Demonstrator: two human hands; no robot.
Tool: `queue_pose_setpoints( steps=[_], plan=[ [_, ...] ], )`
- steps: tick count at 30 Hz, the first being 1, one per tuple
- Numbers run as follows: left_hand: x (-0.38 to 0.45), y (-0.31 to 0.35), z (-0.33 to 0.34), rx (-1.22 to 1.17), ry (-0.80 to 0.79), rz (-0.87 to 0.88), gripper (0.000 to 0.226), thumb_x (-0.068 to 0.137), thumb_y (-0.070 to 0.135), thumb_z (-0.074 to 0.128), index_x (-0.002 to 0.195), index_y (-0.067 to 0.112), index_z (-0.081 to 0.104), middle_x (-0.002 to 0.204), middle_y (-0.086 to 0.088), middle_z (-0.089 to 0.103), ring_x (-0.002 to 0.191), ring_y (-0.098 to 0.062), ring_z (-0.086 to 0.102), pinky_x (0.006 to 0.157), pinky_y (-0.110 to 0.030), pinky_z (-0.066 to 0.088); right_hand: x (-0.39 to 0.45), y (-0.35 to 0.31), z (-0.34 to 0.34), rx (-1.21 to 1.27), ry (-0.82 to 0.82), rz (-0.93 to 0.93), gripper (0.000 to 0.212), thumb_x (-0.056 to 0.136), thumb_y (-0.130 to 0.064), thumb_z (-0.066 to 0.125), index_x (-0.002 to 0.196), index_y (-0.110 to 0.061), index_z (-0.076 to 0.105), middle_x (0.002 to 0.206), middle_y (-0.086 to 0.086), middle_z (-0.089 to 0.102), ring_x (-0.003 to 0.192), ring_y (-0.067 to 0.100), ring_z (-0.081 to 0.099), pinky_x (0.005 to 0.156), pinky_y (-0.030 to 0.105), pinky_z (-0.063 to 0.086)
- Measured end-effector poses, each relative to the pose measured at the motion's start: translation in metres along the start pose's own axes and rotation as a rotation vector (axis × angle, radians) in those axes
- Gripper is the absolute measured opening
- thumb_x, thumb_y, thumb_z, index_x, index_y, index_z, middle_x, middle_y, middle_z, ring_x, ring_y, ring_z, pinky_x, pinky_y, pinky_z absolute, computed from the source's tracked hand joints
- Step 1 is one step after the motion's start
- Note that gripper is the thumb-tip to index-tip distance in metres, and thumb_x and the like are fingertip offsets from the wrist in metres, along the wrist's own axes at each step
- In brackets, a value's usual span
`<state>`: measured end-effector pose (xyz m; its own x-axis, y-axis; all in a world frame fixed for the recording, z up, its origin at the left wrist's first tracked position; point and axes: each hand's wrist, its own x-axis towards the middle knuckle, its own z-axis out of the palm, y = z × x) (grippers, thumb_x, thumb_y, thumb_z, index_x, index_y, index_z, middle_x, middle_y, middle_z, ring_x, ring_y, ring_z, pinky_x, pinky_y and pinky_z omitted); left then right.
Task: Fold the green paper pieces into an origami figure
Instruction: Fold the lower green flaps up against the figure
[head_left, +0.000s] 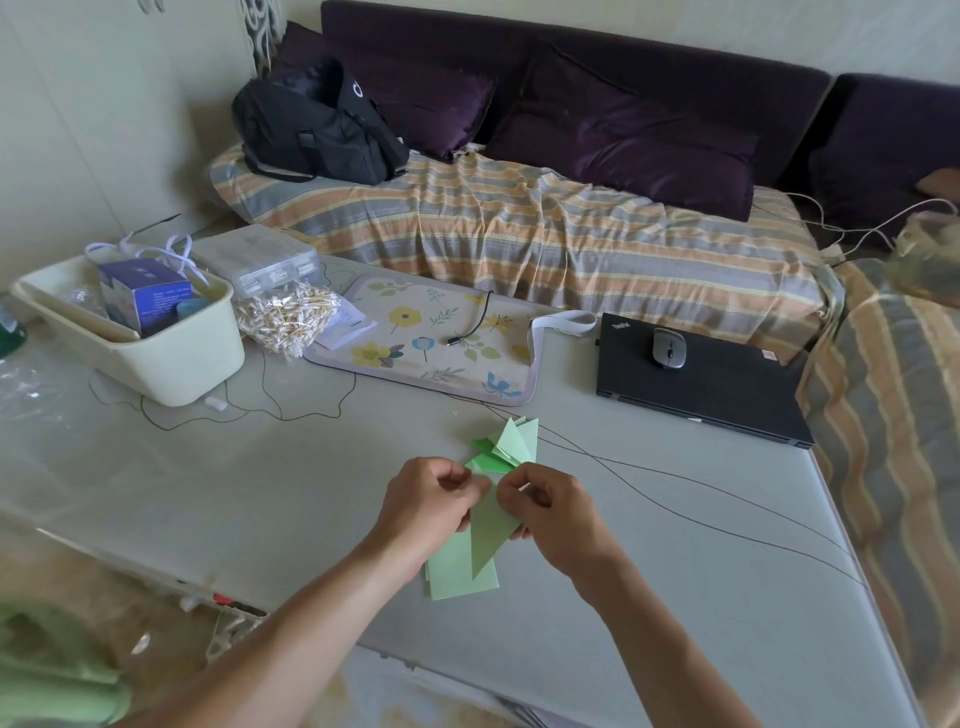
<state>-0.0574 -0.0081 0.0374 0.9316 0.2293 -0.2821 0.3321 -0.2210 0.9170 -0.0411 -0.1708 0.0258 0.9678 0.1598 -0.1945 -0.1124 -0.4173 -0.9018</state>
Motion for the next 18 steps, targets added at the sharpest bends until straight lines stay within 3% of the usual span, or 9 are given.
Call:
queue_pose_setpoints(
  steps=[4,10,13,18],
  plan=[
    [0.0015,0.0022,-0.0015,-0.048,0.057,0.015,0.010,0.084,0.020,0.080,0.078,0.014,0.075,0.071,-0.002,0.074,0.058,-0.014,0.066,0.070,-0.034,0.064,-0.0009,0.0003,0.0028,-0.009,-0.017,0.020,0.016,0.092,-0.024,0.067,0.076,-0.024,0.069,0.063,-0.007,0.065,0.057,0.009,0.061,0.069,0.036,0.051],
    [-0.0001,0.0044,-0.0019,-0.112,-0.051,-0.055,0.018,0.081,0.018,0.080,0.066,0.016,0.070,0.069,-0.004,0.069,0.064,-0.017,0.063,0.070,-0.032,0.062,-0.0050,-0.0034,0.0054,0.043,-0.019,-0.074,0.015,0.093,-0.023,0.066,0.078,-0.019,0.067,0.068,-0.011,0.061,0.064,0.007,0.049,0.062,0.023,0.039],
    [-0.0003,0.0063,-0.0032,-0.116,-0.069,-0.064,0.021,0.081,0.018,0.080,0.063,0.017,0.068,0.066,-0.003,0.066,0.063,-0.018,0.061,0.075,-0.036,0.062,-0.0055,-0.0049,0.0058,0.036,-0.020,-0.112,0.015,0.092,-0.019,0.065,0.078,-0.017,0.066,0.068,-0.007,0.058,0.065,0.009,0.047,0.062,0.024,0.037],
    [-0.0006,0.0095,-0.0045,-0.111,-0.059,-0.054,0.022,0.082,0.015,0.080,0.064,0.015,0.068,0.061,0.000,0.063,0.060,-0.017,0.058,0.075,-0.035,0.061,-0.0053,-0.0074,0.0038,0.008,-0.019,-0.099,0.015,0.090,-0.031,0.064,0.078,-0.022,0.066,0.068,-0.009,0.059,0.066,0.010,0.048,0.064,0.029,0.038]
  ],
)
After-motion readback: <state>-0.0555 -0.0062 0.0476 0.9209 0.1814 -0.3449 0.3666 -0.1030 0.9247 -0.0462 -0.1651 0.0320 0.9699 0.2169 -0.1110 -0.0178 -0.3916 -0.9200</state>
